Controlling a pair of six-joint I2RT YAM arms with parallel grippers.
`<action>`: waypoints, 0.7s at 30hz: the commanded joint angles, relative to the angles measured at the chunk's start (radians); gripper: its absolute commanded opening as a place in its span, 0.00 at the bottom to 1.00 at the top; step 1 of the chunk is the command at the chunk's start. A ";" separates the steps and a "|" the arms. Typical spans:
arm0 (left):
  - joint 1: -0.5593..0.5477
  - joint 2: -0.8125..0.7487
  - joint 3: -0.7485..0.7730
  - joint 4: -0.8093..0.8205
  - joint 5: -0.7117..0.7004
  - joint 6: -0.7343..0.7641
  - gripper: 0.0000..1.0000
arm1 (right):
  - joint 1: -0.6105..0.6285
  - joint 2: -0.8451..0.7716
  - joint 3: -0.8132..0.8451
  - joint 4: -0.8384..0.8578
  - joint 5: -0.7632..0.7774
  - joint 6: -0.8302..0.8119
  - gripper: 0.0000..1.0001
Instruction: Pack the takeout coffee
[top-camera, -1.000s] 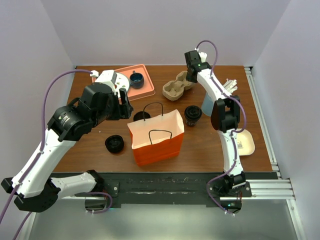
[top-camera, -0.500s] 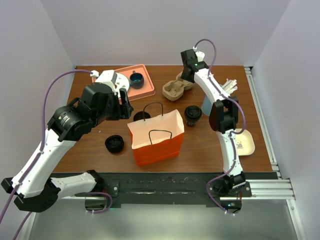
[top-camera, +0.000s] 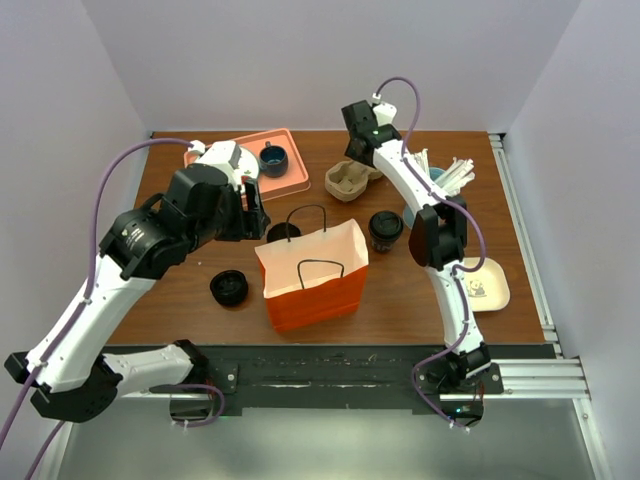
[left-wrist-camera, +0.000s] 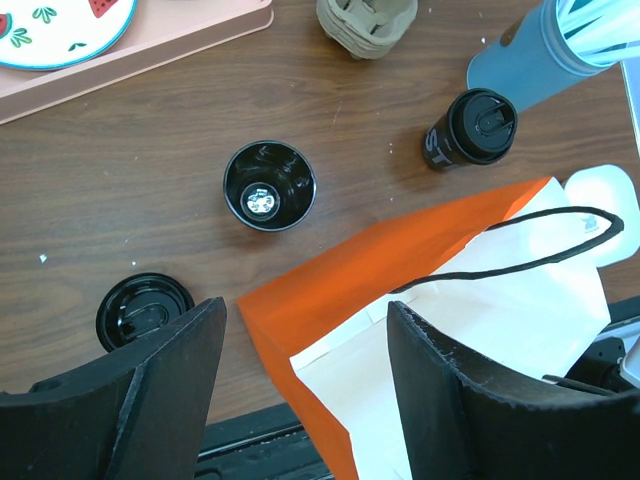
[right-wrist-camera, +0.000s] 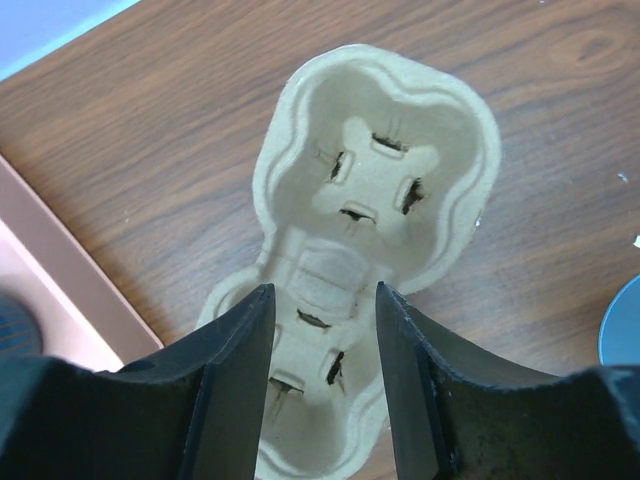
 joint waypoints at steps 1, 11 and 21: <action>0.006 0.011 0.021 0.015 0.018 0.048 0.71 | -0.004 0.035 0.015 0.013 0.048 0.054 0.51; 0.004 0.035 0.053 0.029 0.048 0.047 0.71 | 0.002 0.072 0.041 -0.016 0.064 0.081 0.50; 0.006 0.021 0.032 0.040 0.040 0.038 0.71 | 0.004 0.068 0.019 0.002 0.030 0.115 0.51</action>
